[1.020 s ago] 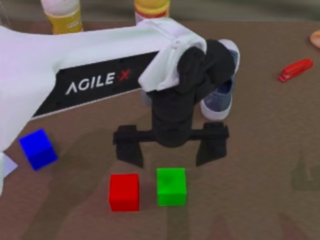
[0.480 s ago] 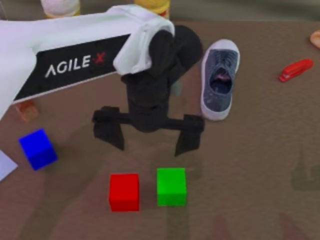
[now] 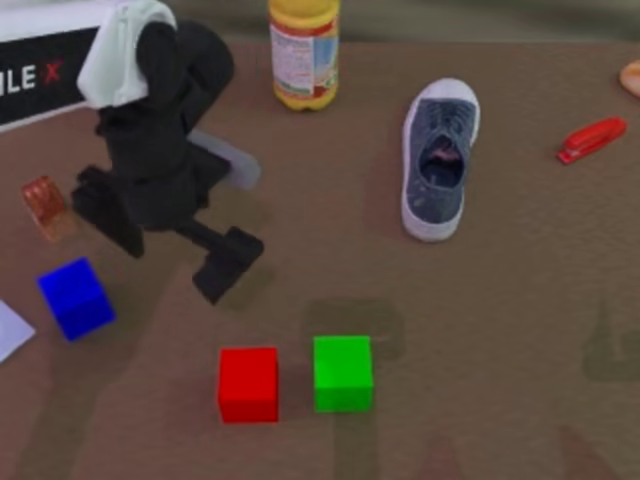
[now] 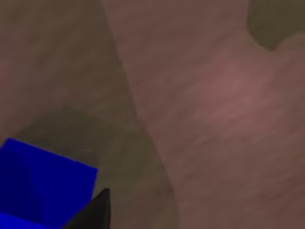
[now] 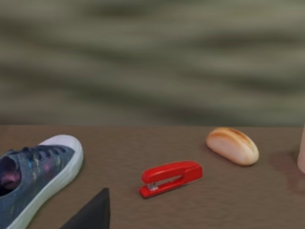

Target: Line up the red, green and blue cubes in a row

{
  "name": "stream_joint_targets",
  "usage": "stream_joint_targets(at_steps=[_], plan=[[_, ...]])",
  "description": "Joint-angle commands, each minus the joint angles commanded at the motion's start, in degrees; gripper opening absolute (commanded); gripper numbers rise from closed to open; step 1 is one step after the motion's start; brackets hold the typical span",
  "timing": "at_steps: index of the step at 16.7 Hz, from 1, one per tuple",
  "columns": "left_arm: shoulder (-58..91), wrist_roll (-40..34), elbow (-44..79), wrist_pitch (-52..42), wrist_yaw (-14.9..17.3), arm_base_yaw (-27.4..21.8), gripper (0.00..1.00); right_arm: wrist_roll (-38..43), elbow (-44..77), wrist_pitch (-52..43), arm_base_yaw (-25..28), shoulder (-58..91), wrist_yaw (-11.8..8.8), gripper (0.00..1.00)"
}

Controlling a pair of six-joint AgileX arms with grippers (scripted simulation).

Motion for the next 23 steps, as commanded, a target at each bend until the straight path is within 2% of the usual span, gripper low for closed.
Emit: stream_joint_targets(at_steps=[5,9,11,18,23], plan=[[-2.89,27.03,-4.61,1.73,-0.06,10.85,1.0,0.0,0.0,0.0,0.0,0.0,0.0,1.0],[-5.69,38.77,-7.08,3.59,-0.04,16.77,1.0,0.0,0.0,0.0,0.0,0.0,0.0,1.0],[-6.37,40.99,-7.58,4.06,-0.02,18.04,1.0,0.0,0.0,0.0,0.0,0.0,0.0,1.0],[-5.83,41.12,-8.0,4.95,-0.02,17.98,1.0,0.0,0.0,0.0,0.0,0.0,0.0,1.0],[-1.46,41.27,-13.79,15.42,0.01,18.16,1.0,0.0,0.0,0.0,0.0,0.0,0.0,1.0]])
